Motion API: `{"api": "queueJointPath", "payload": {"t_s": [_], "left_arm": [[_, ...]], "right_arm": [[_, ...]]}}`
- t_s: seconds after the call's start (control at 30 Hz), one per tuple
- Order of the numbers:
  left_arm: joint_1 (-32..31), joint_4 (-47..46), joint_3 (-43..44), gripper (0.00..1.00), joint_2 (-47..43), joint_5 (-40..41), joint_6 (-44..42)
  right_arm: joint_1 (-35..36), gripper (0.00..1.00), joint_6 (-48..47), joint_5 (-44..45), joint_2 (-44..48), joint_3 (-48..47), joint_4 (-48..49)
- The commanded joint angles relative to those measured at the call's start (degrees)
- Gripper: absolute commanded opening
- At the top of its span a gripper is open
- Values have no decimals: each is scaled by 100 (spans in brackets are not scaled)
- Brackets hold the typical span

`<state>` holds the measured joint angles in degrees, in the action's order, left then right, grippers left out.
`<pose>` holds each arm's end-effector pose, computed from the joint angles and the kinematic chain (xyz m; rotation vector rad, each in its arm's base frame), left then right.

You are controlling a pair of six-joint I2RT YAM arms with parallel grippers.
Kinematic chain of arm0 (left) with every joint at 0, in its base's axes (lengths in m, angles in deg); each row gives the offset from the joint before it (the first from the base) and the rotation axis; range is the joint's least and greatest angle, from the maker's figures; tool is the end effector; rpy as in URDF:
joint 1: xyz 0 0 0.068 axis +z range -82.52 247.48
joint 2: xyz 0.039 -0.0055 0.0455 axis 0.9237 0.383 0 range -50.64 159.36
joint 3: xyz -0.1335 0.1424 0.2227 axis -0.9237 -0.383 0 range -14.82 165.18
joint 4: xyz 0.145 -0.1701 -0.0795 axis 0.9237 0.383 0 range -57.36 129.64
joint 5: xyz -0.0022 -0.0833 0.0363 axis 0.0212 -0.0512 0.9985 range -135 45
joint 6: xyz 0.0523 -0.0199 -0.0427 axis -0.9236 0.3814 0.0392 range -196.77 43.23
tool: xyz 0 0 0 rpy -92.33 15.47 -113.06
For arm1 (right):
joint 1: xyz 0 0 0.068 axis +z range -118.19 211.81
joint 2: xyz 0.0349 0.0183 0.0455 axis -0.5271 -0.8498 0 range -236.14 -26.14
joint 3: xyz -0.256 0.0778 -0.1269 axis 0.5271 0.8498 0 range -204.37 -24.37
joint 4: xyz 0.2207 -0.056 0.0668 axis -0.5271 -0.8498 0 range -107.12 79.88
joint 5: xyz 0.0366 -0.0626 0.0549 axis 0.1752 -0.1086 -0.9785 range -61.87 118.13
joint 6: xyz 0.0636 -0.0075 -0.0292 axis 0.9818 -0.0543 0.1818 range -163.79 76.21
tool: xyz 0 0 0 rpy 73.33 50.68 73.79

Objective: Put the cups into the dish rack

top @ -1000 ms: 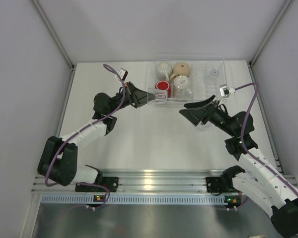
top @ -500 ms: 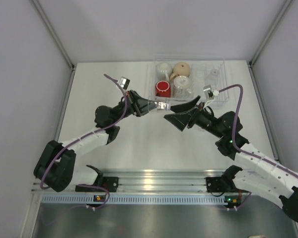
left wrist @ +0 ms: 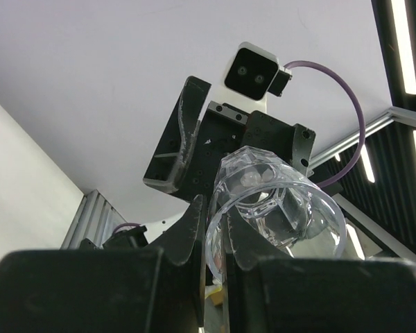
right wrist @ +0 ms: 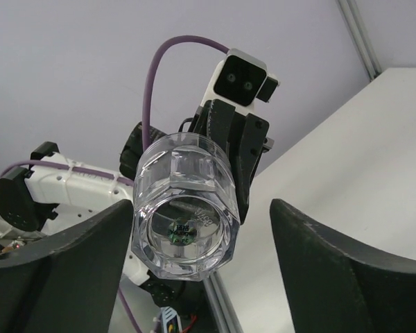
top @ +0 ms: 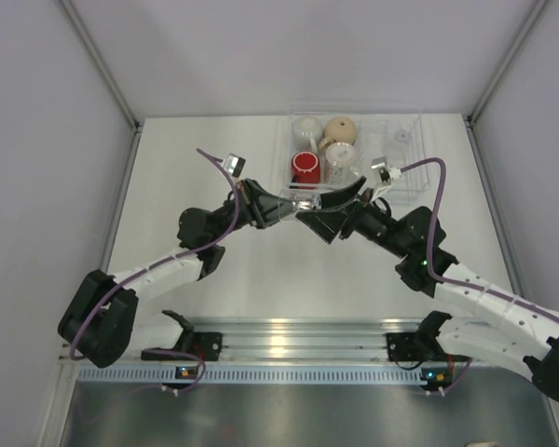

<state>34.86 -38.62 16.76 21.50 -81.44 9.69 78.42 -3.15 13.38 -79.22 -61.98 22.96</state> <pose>0.1841 -0.1585 0.3522 0.0791 1.4494 -2.1125 0.1252 0.1537 0.3824 -0.3200 1.3850 1.4510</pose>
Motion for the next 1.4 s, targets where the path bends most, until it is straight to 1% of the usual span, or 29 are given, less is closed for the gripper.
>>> {"api": "queueJointPath", "payload": {"t_s": [0.0, 0.03, 0.07, 0.13, 0.17, 0.2, 0.23, 0.27, 0.33, 0.4, 0.5, 0.53, 0.6, 0.7, 0.8, 0.83, 0.87, 0.9, 0.93, 0.97, 1.0, 1.07, 1.1, 1.17, 1.2, 1.23, 1.27, 1.3, 1.37], "left_arm": [[-34, -784, -28, 0, -270, 111, -155], [-34, -784, -28, 0, -279, 103, -155], [-34, -784, -54, 0, -271, 103, -155], [-34, -784, -63, 0, -262, 103, -155], [-34, -784, -72, 0, -262, 103, -155], [-34, -784, -81, 1, -253, 103, -155], [-42, -784, -98, 9, -253, 120, -138], [-43, -775, -116, 31, -253, 146, -129], [-34, -784, -160, 50, -244, 182, -129], [-34, -775, -151, 64, -227, 182, -164], [-34, -775, -116, 73, -192, 147, -173], [-34, -784, -116, 98, -174, 155, -199], [-25, -775, -116, 98, -156, 182, -199], [-25, -775, -186, 98, -112, 182, -252], [-7, -609, -222, 98, -68, 164, -462], [1, -390, -196, 98, -86, 129, -707], [1, 247, -152, 98, -190, 112, -883], [-7, 845, 5, 98, -287, 146, -1320], [-7, 1356, 94, 98, -393, 173, -1611], [-16, 2283, 173, 98, -637, 234, -1875], [-16, 2701, 330, 98, -770, 313, -2365], [-16, 3641, 516, 98, -1051, 708, -2904], [-16, 4333, 630, 98, -1322, 840, -3341], [-16, 5171, 823, 98, -1596, 1323, -3783], [-16, 6054, 929, 98, -1815, 1524, -4238], [-16, 6481, 1208, 98, -1896, 1875, -4468], [-16, 6842, 1341, 98, -1966, 2061, -4697], [-16, 7637, 1482, 98, -2045, 2237, -5099], [-16, 8143, 1746, 98, -2274, 2675, -5427]], "right_arm": [[173, 76, -136, 173, -1, -230, 427], [190, 72, -136, 208, 17, -212, 453], [208, 63, -136, 226, 17, -186, 515], [226, 52, -179, 252, 43, -177, 541], [234, 42, -197, 270, 52, -177, 542], [235, 37, -223, 288, 69, -168, 542], [243, 32, -232, 331, 87, -151, 542], [235, 25, -232, 349, 131, -151, 550], [243, 19, -276, 376, 219, -72, 691], [243, 0, -346, 367, 289, -10, 805], [235, 0, -460, 560, 386, -71, 639], [235, 0, -522, 656, 447, -106, 412], [235, 0, -679, 744, 517, -272, 121], [226, 0, -1021, 1034, 684, -615, -792], [226, 0, -1452, 1447, 887, -940, -1751], [226, 0, -1497, 1813, 948, -1011, -2005], [226, 0, -1541, 2061, 1027, -1125, -2303], [226, 0, -1559, 2315, 1054, -1439, -3046], [217, 0, -1594, 2857, 1011, -1625, -3436], [226, 0, -1682, 3141, 967, -1993, -3788], [217, 0, -1752, 3414, 905, -2170, -4427], [217, 0, -2076, 4021, 694, -2626, -4905], [191, 0, -2208, 4397, 615, -2742, -5221], [147, 0, -2542, 4794, 361, -3075, -5522], [60, 0, -2657, 5110, 264, -3173, -5758], [-20, 0, -2754, 5200, 72, -3261, -5821], [-116, 0, -2998, 5236, -17, -3349, -5839], [-395, 0, -3097, 5245, -97, -3359, -5831], [-826, 0, -3159, 4965, -360, -3455, -5900]]}}
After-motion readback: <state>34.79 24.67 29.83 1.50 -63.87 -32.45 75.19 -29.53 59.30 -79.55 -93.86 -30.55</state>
